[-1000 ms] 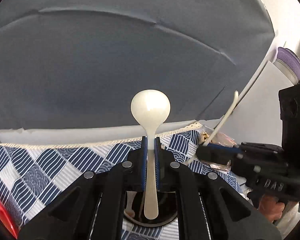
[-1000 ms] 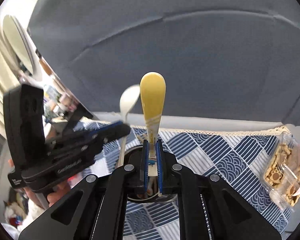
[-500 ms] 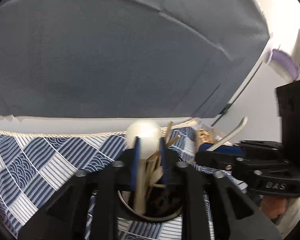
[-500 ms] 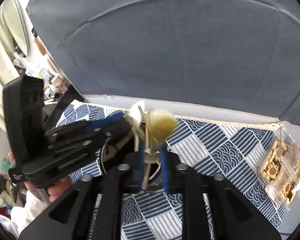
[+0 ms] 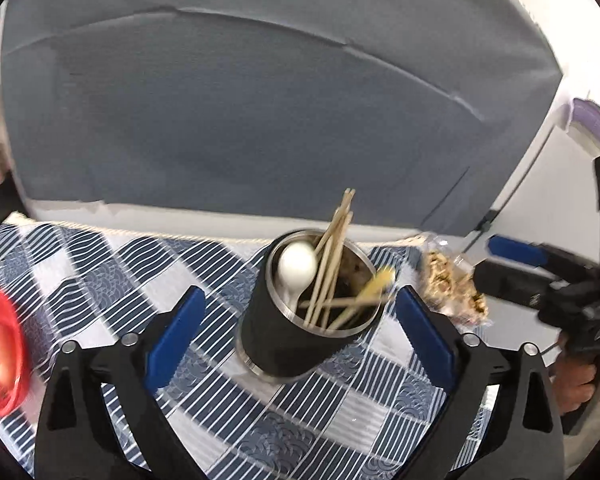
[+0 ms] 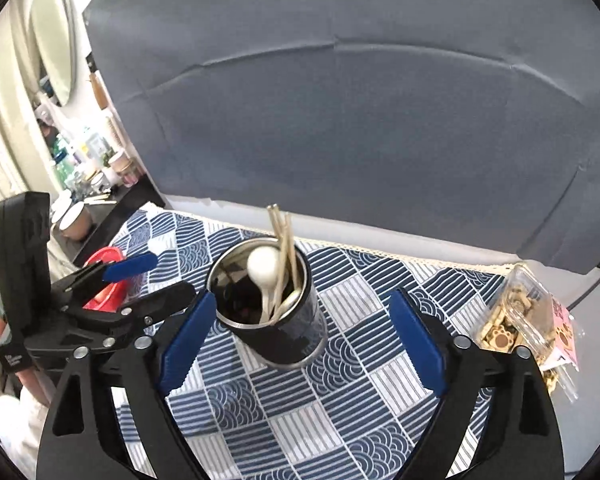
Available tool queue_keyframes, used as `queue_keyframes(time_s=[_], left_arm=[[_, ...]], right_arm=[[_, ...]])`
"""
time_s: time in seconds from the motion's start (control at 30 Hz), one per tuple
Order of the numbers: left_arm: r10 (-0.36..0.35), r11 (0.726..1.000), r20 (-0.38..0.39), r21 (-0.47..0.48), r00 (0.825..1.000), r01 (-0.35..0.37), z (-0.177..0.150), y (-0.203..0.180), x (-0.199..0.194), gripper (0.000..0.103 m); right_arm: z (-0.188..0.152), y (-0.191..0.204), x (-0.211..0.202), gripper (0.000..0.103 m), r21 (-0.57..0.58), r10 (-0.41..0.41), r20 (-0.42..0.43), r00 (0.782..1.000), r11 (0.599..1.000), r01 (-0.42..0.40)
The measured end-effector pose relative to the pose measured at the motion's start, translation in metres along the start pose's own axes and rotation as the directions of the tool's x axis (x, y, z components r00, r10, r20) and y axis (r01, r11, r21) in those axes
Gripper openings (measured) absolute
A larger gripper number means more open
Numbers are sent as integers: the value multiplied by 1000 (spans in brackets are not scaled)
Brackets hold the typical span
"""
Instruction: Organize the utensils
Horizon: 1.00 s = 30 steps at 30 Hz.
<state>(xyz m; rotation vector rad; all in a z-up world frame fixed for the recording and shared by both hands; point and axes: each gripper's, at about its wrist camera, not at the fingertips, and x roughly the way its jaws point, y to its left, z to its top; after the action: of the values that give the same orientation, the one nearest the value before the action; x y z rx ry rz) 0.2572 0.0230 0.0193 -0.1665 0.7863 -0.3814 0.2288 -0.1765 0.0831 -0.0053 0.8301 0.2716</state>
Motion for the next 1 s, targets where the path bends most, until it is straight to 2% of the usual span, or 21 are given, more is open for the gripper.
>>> queue_keyframes(time_s=[0.13, 0.37, 0.5, 0.63, 0.7, 0.83, 1.0], left_arm=[[36, 999, -10, -33, 999, -36, -16, -3, -21, 95], [143, 988, -2, -60, 990, -142, -52, -16, -60, 97], [207, 975, -4, -79, 978, -206, -70, -22, -77, 97], [238, 967, -30, -83, 971, -240, -84, -27, -84, 97], [288, 955, -36, -66, 957, -290, -95, -31, -86, 97], [304, 949, -77, -64, 950, -309, -121, -32, -86, 97], [345, 933, -130, -61, 930, -355, -154, -39, -90, 97]], right_arm=[[-12, 1, -19, 86, -14, 4, 9, 1000, 1000, -4], [-43, -1, -50, 87, -17, -11, 42, 999, 1000, 11], [-67, -5, -56, 87, -22, -17, 25, 1000, 1000, 18], [-94, -9, -65, 87, -25, -24, 31, 999, 999, 25], [-103, -11, -65, 87, -20, -22, 31, 999, 1000, 22], [-127, -19, -64, 87, -3, -27, 7, 1000, 1000, 27], [-150, -21, -59, 87, 25, -35, -39, 999, 999, 36]])
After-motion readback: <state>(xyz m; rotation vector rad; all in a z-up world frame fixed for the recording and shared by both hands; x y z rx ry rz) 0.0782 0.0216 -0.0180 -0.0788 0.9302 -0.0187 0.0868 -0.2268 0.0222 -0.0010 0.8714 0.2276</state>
